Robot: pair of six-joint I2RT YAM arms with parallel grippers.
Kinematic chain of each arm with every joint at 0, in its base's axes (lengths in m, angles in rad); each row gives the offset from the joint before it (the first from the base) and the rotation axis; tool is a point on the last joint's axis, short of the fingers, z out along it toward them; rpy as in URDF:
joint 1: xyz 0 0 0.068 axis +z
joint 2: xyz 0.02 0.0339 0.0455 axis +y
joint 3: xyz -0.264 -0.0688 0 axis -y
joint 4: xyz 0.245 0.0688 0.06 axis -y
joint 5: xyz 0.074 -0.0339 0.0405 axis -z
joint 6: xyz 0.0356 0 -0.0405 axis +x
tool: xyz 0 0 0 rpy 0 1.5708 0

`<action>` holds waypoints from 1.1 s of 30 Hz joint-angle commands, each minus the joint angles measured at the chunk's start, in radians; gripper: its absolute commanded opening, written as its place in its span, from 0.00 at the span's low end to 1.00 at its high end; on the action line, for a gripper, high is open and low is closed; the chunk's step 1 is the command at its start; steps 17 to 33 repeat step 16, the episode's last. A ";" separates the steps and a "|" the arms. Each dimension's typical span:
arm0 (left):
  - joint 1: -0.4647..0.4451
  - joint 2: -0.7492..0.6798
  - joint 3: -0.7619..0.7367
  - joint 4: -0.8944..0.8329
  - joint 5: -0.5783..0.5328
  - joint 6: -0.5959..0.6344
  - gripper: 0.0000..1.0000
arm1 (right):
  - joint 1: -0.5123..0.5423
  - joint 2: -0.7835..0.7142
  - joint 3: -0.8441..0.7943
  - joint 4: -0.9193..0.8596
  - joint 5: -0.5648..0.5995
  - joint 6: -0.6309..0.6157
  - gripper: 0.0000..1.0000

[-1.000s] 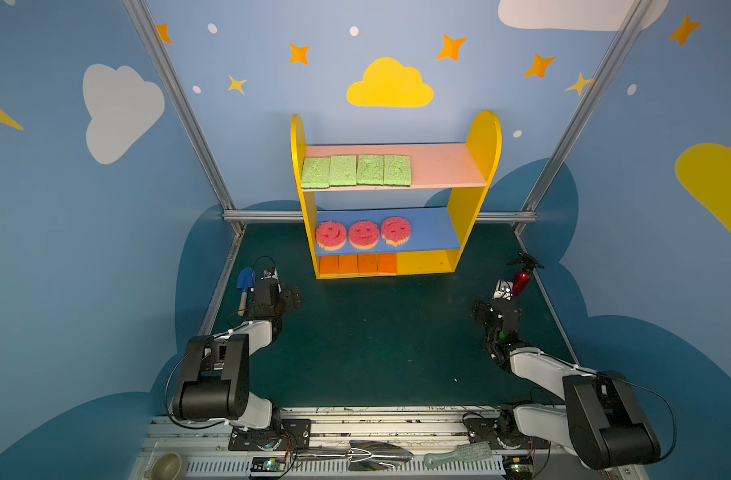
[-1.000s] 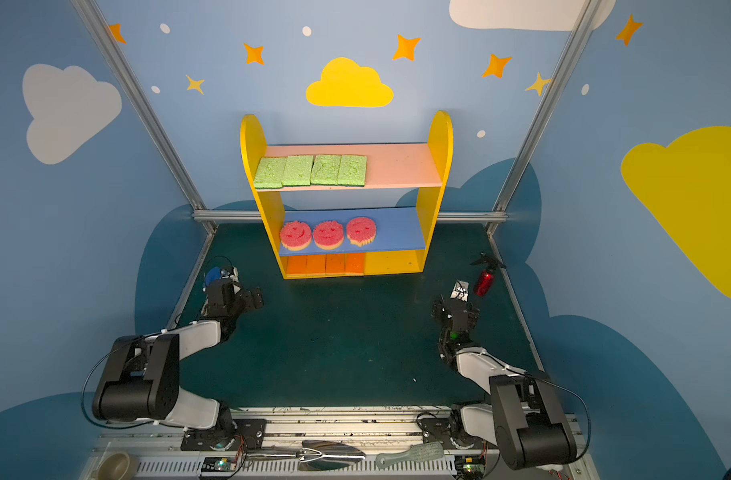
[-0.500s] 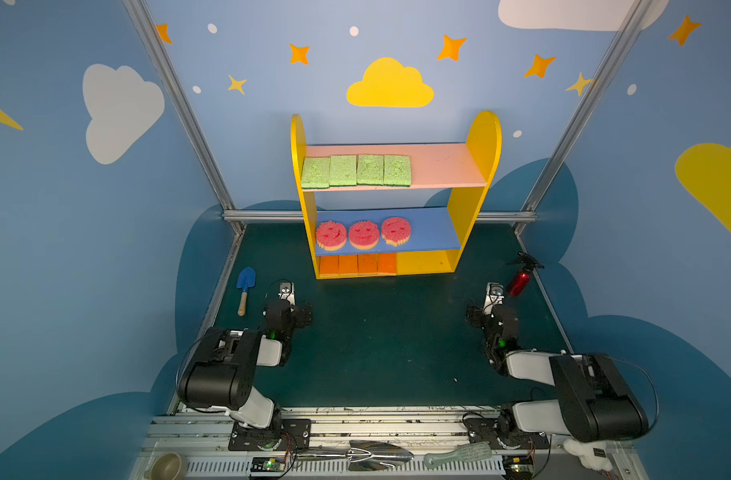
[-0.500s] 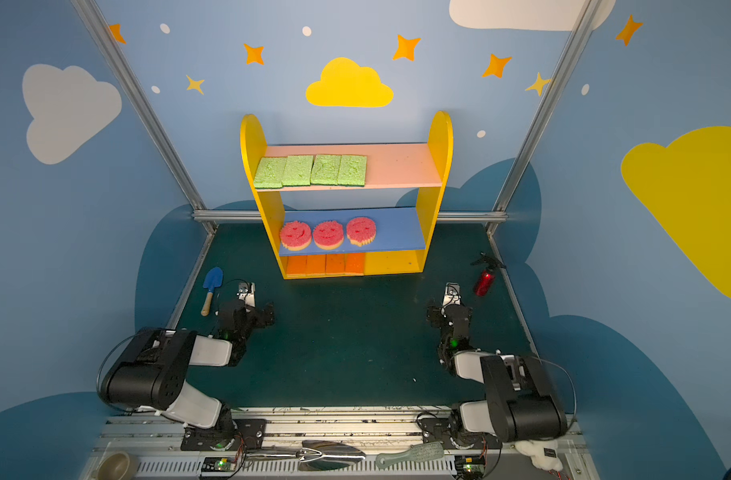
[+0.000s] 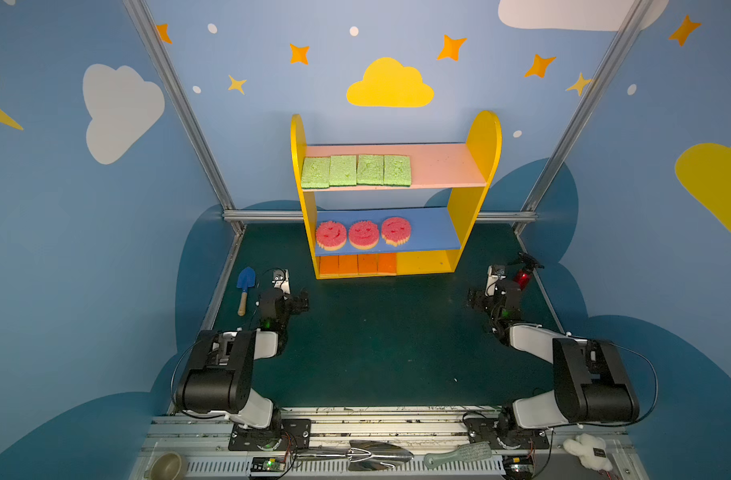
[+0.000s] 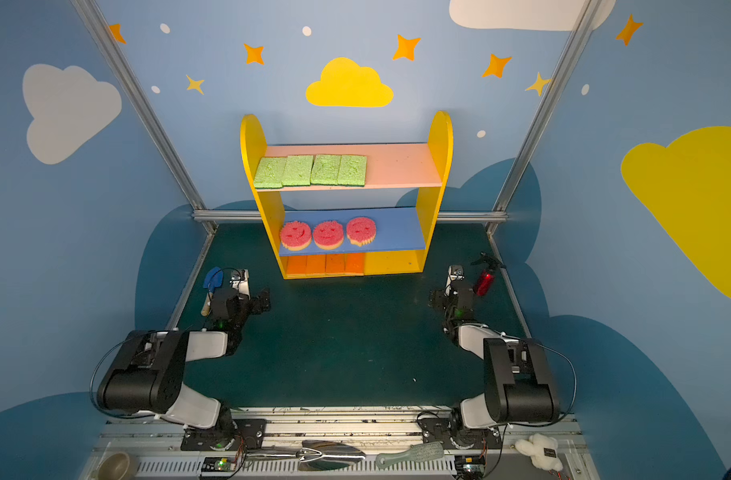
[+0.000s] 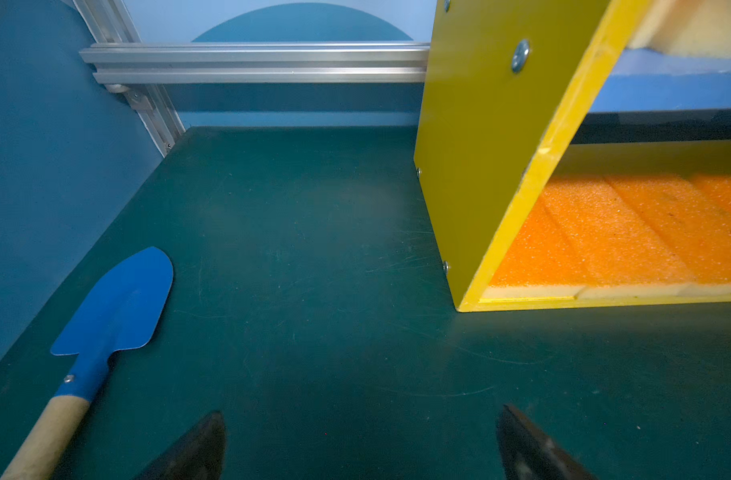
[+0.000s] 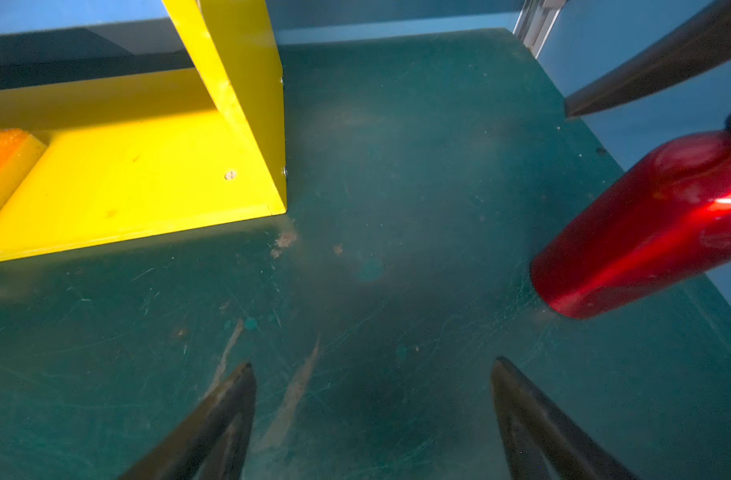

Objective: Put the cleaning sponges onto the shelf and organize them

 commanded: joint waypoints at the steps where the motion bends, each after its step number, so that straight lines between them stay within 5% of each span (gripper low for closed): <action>1: 0.001 -0.006 -0.003 -0.012 0.014 0.005 1.00 | 0.002 -0.007 -0.001 -0.025 -0.011 0.014 0.87; 33: 0.001 -0.007 -0.003 -0.011 0.014 0.005 1.00 | -0.002 -0.003 0.006 -0.032 -0.024 0.013 0.87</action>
